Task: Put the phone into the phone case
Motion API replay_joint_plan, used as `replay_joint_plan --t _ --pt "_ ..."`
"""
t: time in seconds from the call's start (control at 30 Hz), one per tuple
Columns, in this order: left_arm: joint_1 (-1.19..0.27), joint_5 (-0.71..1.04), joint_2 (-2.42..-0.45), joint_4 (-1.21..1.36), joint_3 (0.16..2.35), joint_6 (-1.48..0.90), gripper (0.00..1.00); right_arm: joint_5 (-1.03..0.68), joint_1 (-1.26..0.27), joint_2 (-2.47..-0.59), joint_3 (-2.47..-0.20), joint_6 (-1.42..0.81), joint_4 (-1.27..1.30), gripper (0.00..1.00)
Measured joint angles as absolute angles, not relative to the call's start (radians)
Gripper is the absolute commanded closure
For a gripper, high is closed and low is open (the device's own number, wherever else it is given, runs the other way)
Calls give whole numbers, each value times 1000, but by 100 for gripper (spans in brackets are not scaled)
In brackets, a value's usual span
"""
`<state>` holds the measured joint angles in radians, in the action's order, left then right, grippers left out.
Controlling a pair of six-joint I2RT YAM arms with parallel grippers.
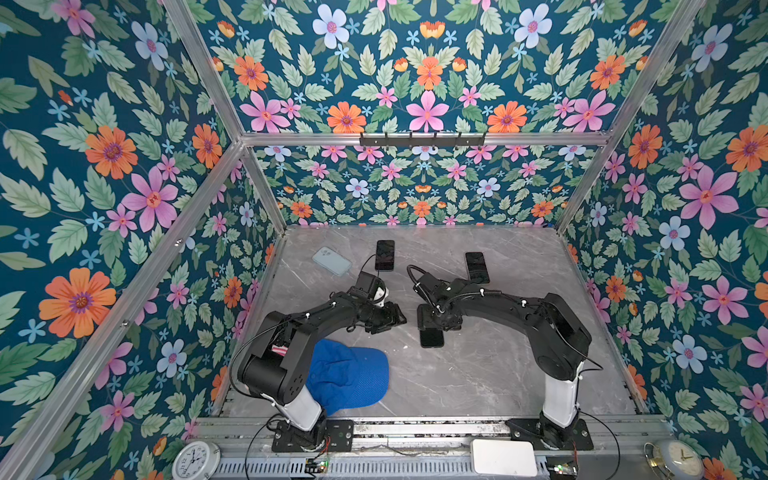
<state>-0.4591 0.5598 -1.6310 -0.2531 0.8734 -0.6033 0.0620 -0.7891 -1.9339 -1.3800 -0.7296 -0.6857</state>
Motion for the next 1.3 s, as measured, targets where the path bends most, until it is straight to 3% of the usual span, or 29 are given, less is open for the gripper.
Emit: replay_joint_plan --t 0.47,1.03,1.3 --pt "-452 552 -1618 -259 837 -601 17 57 -792 -2005 -1430 -728 -690 13" --pt "-439 576 -1638 -236 839 -603 16 81 -799 -2093 -1538 -728 -788 32" --pt "-436 567 -1674 -262 902 -600 16 117 -788 -2094 -1641 -691 -868 36"
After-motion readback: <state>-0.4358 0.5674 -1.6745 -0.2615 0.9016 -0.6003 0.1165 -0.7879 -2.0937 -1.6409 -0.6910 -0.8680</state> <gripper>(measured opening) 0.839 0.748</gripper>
